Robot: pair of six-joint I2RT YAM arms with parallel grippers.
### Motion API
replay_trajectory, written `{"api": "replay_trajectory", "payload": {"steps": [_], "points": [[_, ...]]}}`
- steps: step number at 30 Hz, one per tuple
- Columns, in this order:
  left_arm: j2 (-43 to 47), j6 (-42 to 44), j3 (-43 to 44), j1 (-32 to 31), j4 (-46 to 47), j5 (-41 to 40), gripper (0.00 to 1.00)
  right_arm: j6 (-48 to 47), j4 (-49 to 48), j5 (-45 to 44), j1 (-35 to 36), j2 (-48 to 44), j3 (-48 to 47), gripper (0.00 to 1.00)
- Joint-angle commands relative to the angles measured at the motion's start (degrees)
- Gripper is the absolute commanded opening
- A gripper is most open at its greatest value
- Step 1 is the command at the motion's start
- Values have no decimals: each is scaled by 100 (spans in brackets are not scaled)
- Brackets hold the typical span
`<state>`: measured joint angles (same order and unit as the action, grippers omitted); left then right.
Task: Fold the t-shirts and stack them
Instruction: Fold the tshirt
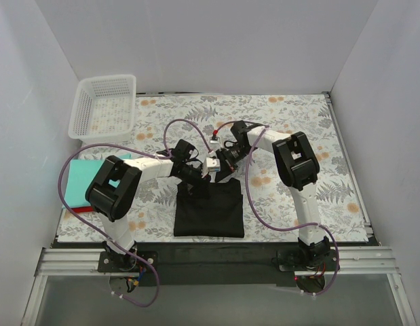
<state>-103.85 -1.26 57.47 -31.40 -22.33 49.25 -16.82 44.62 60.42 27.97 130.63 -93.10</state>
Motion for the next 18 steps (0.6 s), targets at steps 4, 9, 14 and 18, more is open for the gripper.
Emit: {"api": "replay_trajectory", "payload": {"steps": [4, 9, 14, 18], "points": [[321, 108, -140, -51, 167, 14, 3, -207, -32, -136, 200, 24, -94, 6], [821, 319, -350, -156, 264, -135, 0, -322, 3, -241, 393, 164, -375, 6], [1200, 284, -544, -261, 491, -381, 0, -585, 3, -671, 464, 515, -595, 5], [1490, 301, -702, -297, 782, -601, 0, -848, 29, -699, 473, 683, -543, 5]]}}
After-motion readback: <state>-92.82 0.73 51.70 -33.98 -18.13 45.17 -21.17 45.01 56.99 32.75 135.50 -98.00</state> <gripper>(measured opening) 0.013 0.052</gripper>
